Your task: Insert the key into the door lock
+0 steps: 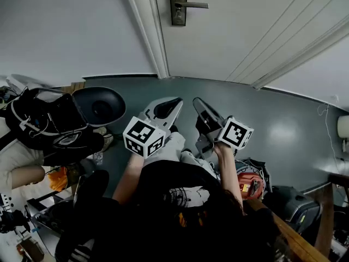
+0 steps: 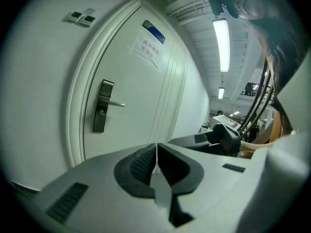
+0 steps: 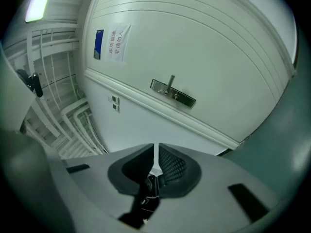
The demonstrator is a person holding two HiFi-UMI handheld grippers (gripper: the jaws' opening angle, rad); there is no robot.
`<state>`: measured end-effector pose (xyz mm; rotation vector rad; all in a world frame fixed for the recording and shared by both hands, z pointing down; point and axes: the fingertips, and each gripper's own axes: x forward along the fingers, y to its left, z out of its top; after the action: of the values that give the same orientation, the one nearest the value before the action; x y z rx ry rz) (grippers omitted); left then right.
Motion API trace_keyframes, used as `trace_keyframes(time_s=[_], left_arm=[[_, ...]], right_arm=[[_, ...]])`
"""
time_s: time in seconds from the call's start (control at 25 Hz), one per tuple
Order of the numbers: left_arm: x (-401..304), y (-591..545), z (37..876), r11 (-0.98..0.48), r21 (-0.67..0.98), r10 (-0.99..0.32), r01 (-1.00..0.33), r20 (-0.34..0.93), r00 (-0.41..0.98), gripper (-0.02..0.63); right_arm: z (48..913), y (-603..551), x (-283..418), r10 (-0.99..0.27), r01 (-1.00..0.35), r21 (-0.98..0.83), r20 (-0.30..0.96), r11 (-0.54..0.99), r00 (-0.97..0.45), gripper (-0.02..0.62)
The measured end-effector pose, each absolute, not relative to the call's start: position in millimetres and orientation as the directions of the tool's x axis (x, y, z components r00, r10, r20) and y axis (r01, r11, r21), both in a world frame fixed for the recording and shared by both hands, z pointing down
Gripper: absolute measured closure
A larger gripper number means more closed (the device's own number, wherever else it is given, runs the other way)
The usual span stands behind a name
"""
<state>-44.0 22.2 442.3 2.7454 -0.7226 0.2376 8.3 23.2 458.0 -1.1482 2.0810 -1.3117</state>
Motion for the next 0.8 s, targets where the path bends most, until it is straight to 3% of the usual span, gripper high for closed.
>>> trace_keyframes(time_s=[0.8], left_arm=[[-53,94,438,-0.831,0.201,-0.481,-0.519,0.209,0.851,0.592]], right_arm=[[451,101,3,-0.817,-0.497,-0.819,0.063,0.286,-0.573,0.575]])
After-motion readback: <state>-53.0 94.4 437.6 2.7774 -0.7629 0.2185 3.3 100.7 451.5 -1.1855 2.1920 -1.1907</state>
